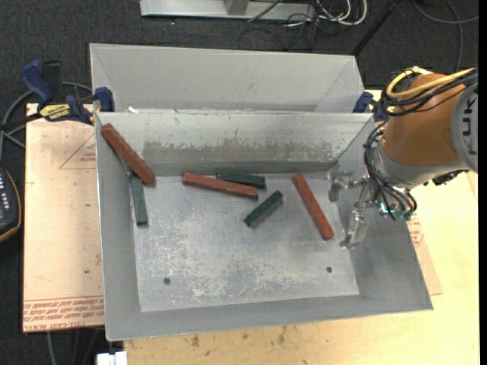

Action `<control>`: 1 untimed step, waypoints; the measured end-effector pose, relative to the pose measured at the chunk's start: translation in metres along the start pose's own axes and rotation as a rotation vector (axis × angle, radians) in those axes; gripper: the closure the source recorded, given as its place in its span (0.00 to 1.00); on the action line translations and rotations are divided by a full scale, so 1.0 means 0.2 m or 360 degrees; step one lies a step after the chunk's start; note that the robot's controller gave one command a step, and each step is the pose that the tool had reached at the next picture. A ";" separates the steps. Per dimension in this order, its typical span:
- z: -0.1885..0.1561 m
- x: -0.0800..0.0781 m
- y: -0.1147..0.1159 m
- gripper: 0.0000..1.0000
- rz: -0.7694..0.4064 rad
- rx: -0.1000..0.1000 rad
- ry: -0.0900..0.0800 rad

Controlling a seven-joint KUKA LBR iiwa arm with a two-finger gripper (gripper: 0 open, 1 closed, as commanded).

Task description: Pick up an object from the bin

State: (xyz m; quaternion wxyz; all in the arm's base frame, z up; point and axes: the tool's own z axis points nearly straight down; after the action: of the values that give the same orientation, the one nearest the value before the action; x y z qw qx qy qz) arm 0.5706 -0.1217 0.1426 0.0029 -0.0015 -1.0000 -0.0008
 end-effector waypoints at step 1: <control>0.38 -0.31 0.23 0.00 -0.0101 -0.0001 -0.0021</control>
Offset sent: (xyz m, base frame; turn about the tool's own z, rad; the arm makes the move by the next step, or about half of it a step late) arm 0.0579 0.0421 -0.0726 -0.0577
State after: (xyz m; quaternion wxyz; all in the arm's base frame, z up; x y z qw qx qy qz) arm 0.6314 -0.0756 0.0668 -0.0036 0.0301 -0.9995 -0.0010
